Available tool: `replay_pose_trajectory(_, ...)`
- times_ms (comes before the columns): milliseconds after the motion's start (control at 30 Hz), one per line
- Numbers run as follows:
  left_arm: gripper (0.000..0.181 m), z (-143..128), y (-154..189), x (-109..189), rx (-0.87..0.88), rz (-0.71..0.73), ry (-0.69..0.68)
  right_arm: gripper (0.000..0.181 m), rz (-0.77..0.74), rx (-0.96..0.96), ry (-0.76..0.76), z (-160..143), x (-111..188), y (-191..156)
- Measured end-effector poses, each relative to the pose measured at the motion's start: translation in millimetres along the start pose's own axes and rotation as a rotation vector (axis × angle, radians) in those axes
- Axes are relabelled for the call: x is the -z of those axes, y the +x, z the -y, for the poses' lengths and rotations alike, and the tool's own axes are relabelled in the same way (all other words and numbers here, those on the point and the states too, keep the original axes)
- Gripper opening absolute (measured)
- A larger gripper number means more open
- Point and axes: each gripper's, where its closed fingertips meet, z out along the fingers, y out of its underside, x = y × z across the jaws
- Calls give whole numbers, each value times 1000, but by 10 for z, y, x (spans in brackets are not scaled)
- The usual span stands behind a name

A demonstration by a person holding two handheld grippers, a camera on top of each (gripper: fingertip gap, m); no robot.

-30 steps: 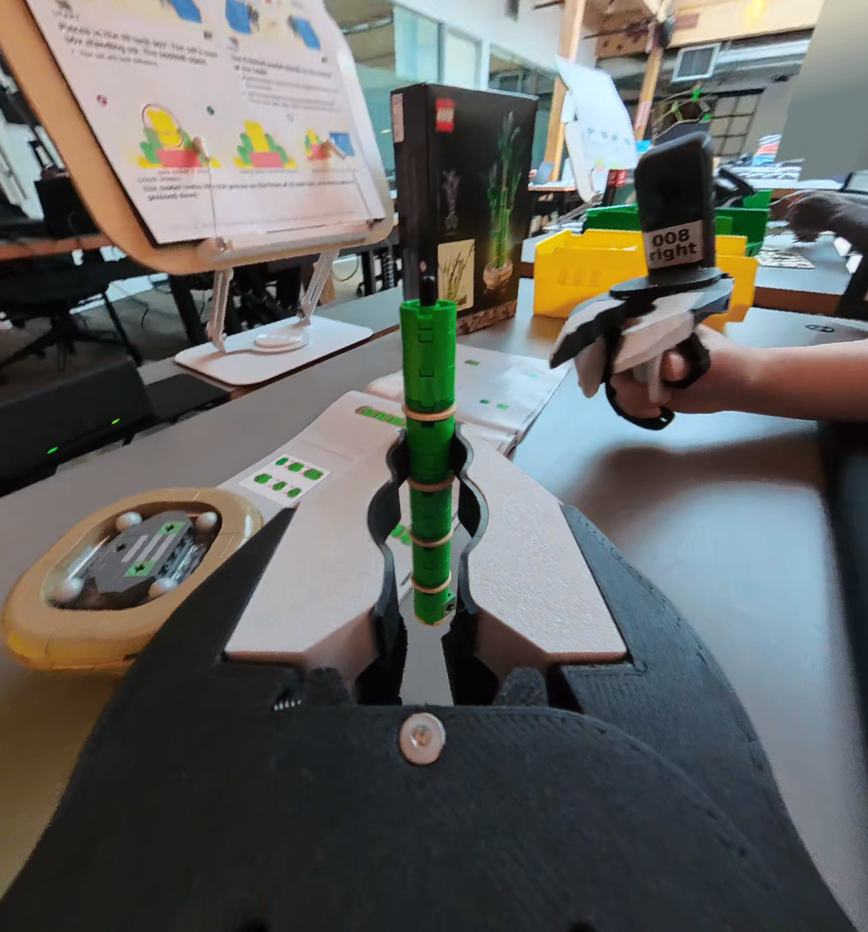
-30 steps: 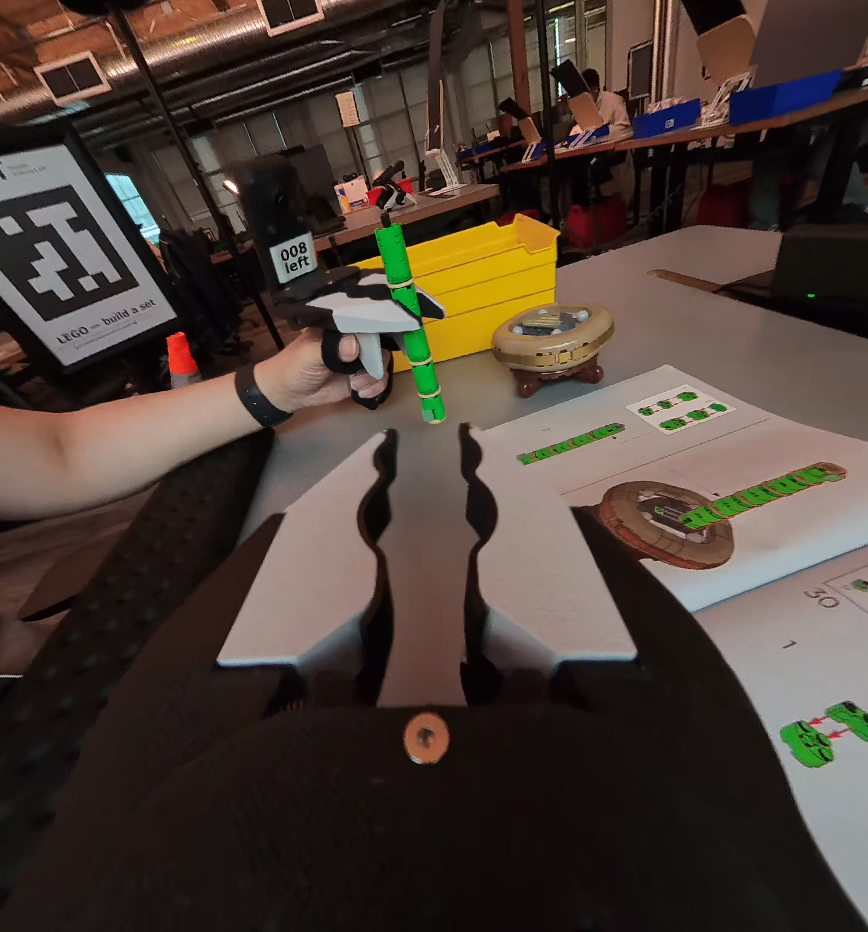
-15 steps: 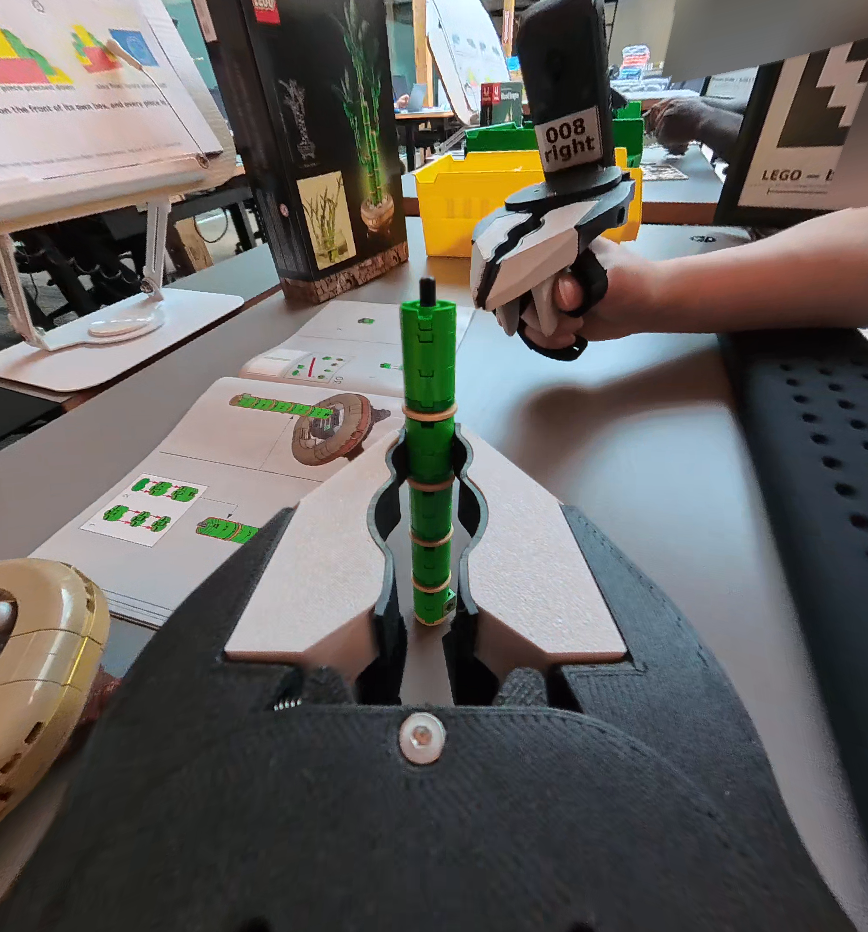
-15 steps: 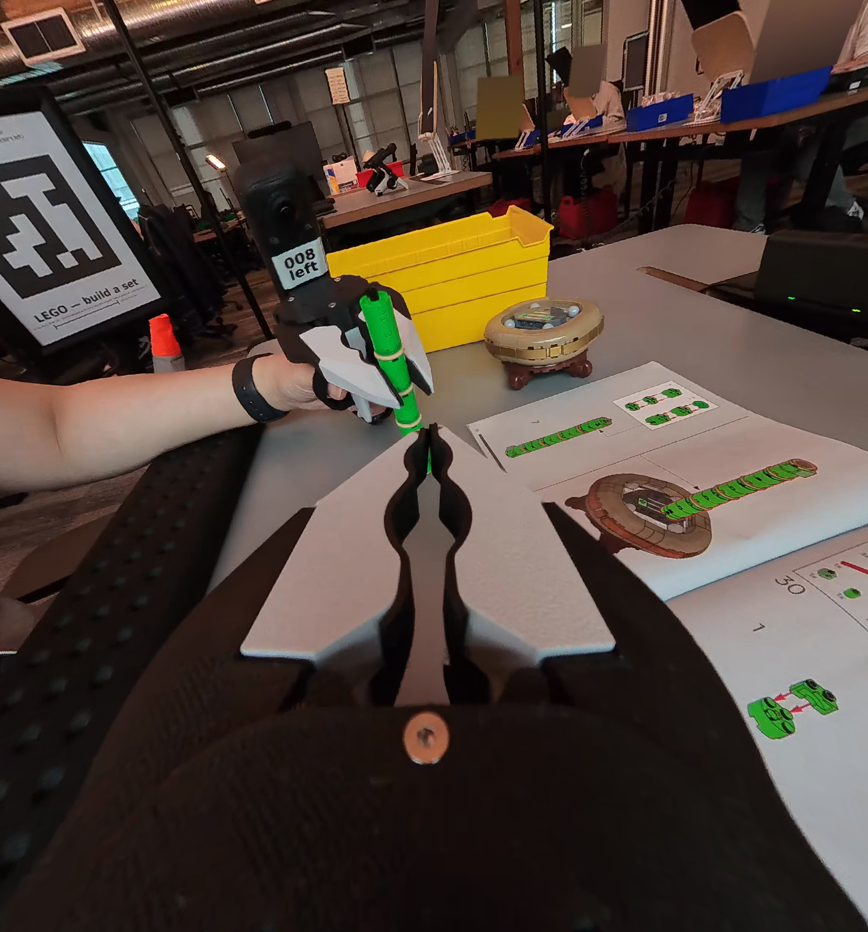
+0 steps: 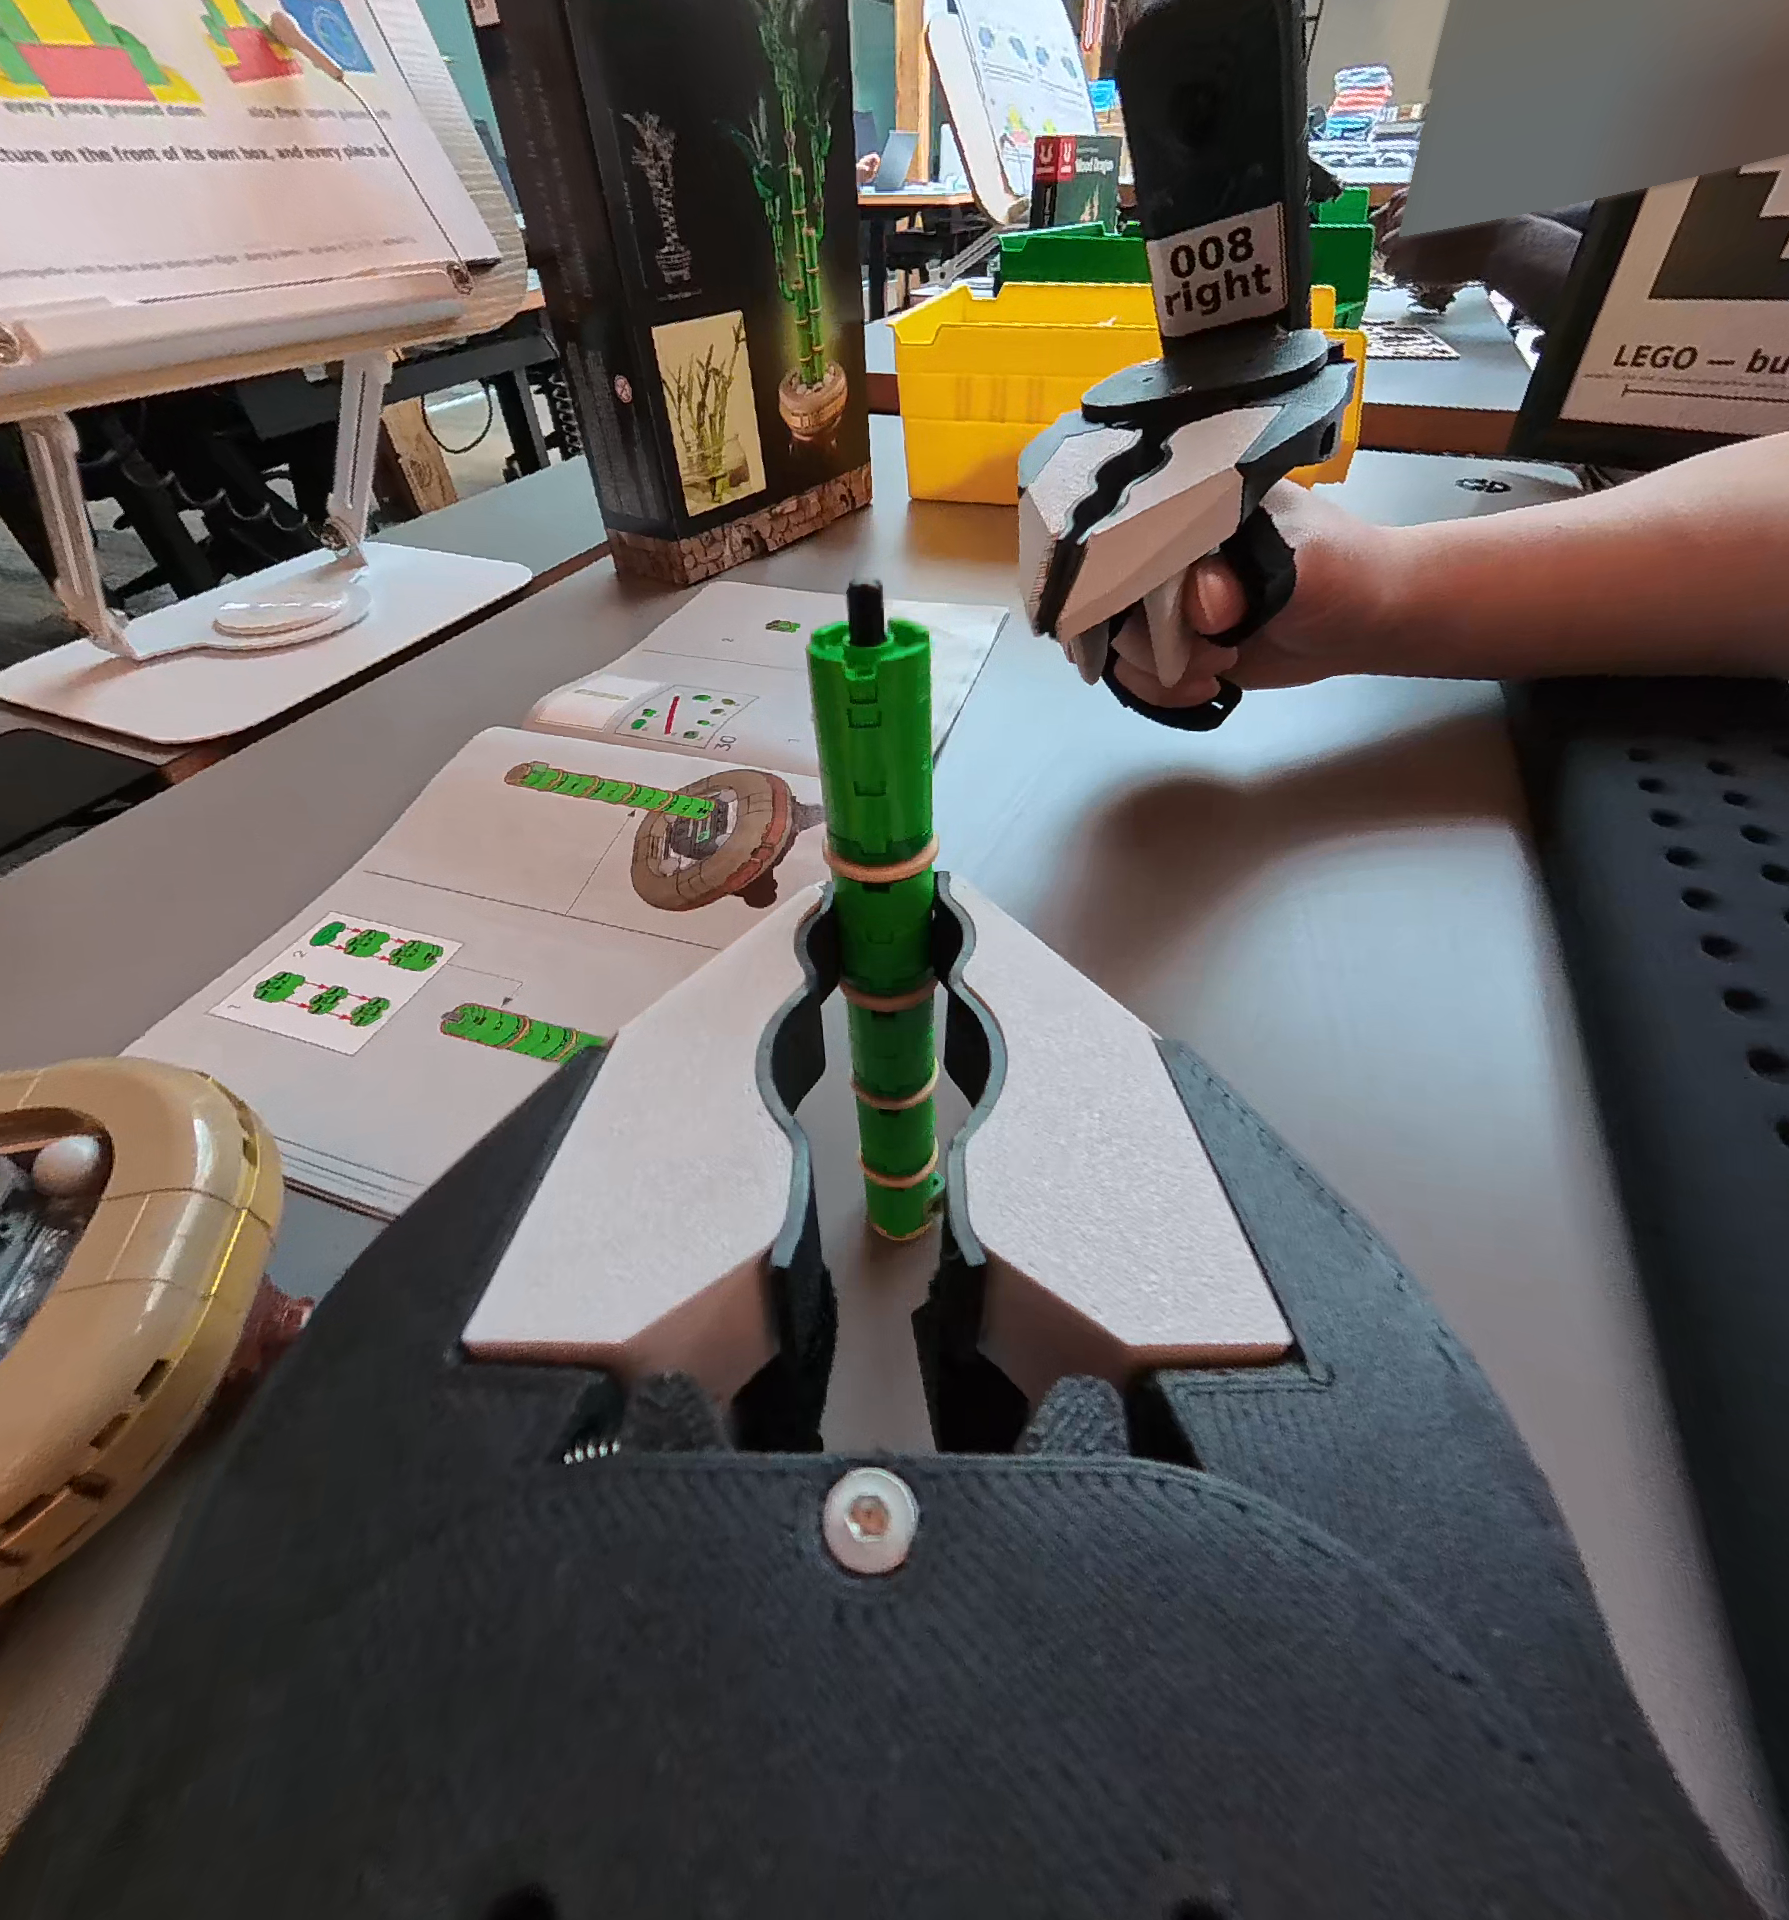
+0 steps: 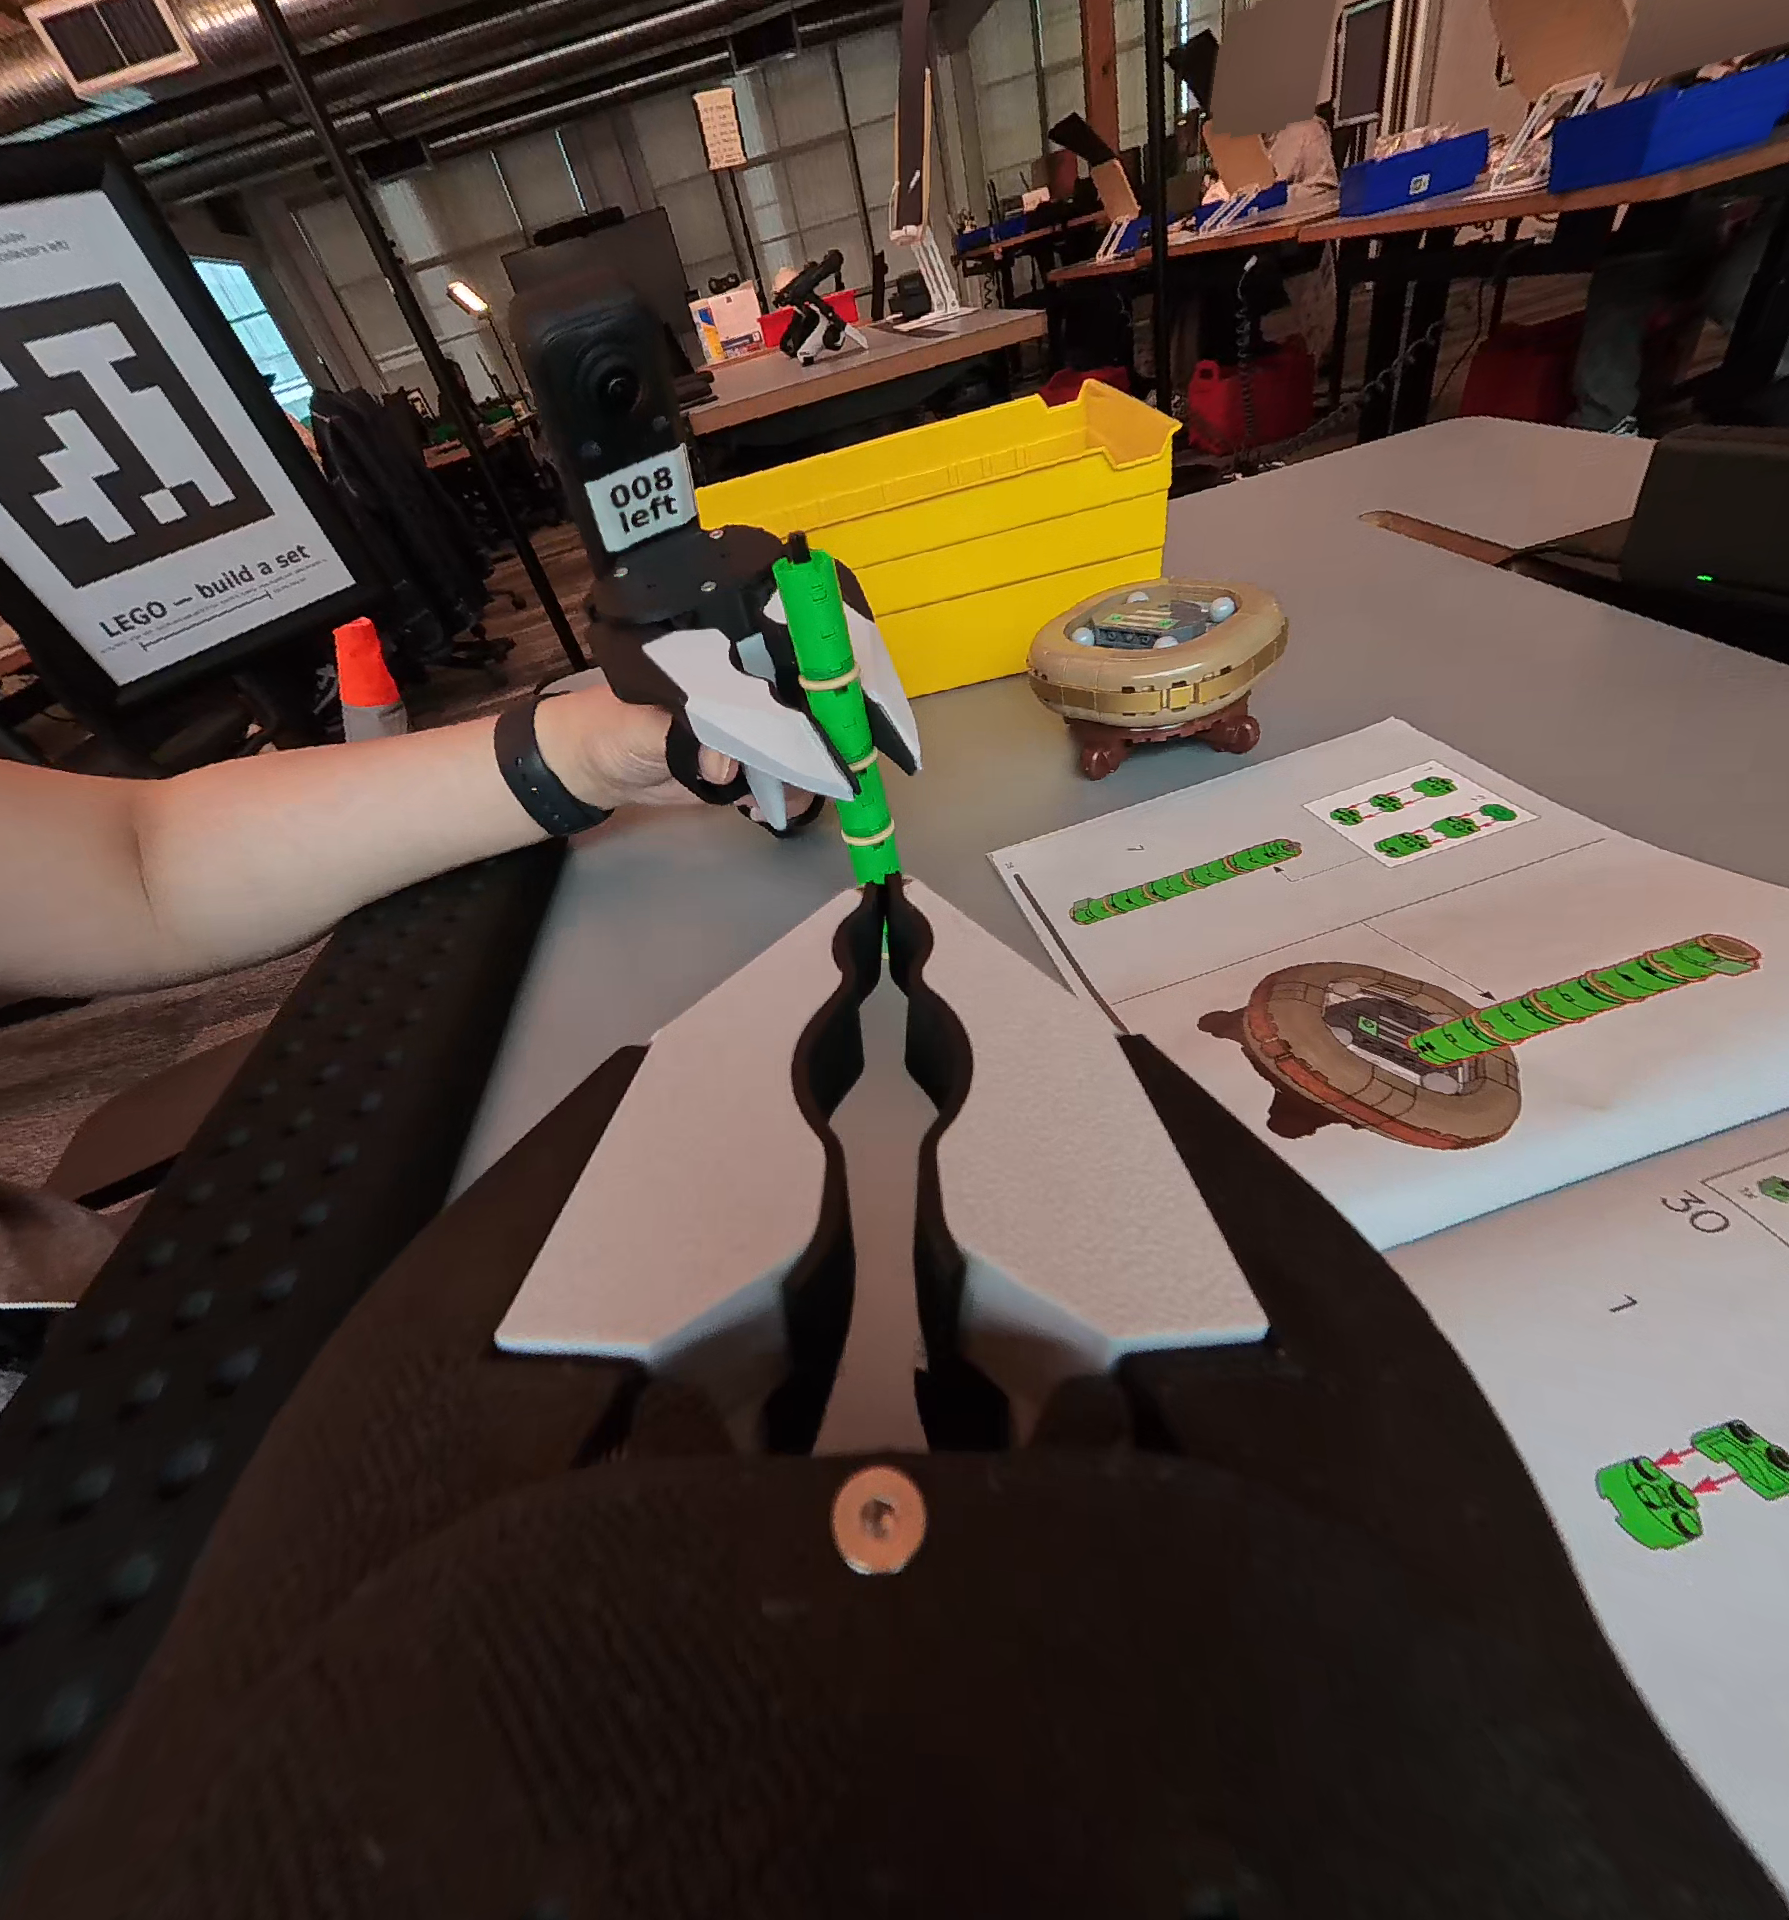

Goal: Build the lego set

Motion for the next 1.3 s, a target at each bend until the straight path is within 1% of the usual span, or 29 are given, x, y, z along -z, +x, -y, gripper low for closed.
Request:
replay_pose_trajectory(100, 16, -11, -8, 53, 0, -6, -4, 0, 5, -1, -4, -9, -8, -5)
replay_pose_trajectory(233, 24, -29, -32, 72, 8, -3, -11, 0, 11, -7, -10, -26, -18, -10)
replay_pose_trajectory(300, 25, -2, -28, 74, 5, -3, -1, 0, 15, -8, -13, -31, -23, -14)
replay_pose_trajectory(433, 37, 41, -31, 83, 15, 10, 10, 0, 21, -15, -21, -51, -32, -18)
replay_pose_trajectory(567, 40, 127, -33, 129, 34, 2, 55, 0, 26, -22, -29, -74, -45, -18)
replay_pose_trajectory(700, 41, 246, -70, 207, 44, 15, 122, 0, 26, -22, -35, -89, -50, -16)
replay_pose_trajectory(900, 44, 343, -102, 290, 62, 17, 185, 0, 26, -28, -38, -102, -55, -5)
replay_pose_trajectory(1067, 44, 370, -94, 309, 59, 12, 201, 1, 27, -29, -39, -107, -57, -3)
replay_pose_trajectory(1300, 41, 341, -64, 296, 61, -13, 188, 1, 28, -32, -41, -114, -60, -2)
